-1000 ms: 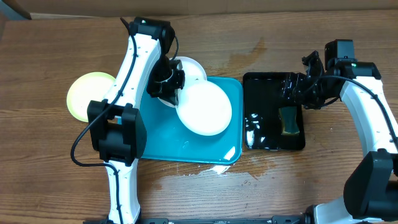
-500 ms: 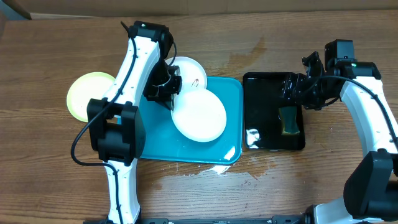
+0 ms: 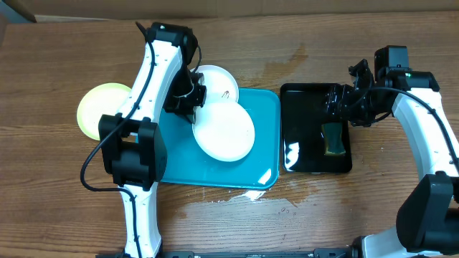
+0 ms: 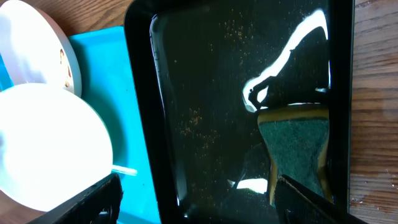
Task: Clean dirty plates on tray and stack at the side
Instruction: 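Lift the front white plate off the teal tray with the left gripper, then carry the white plate left and lower it onto the yellow plate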
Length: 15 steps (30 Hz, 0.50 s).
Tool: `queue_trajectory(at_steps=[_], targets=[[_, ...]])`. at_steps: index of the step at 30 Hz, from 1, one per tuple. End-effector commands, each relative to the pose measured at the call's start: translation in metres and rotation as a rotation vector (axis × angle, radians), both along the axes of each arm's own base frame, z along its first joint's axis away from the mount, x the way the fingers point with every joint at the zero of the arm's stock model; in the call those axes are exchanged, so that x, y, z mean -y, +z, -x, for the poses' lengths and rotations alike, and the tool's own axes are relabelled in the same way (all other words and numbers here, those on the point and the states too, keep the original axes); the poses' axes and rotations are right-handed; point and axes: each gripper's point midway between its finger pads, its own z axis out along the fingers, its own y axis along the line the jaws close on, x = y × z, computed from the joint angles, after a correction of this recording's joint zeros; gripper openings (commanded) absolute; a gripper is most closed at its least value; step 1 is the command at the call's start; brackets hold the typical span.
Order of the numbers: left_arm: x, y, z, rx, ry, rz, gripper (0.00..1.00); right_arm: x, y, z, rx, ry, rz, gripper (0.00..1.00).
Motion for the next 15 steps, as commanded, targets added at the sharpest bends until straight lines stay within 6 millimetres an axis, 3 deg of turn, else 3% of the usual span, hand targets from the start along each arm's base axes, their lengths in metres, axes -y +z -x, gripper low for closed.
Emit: queue_trajectory(at_steps=[1,8,15], targets=[[-0.006,0.025,-0.012,0.099,0.006,-0.026,0.04,0.001,0.009,0.002,0.033,0.008,0.012,0.80],[-0.022,0.057,-0.013,0.221,0.005,-0.158,0.04,0.001,0.009,0.002,0.034,0.008,0.012,0.80],[-0.022,0.066,-0.013,0.289,-0.064,-0.306,0.04,0.001,0.009,0.002,0.034,0.008,0.012,0.79]])
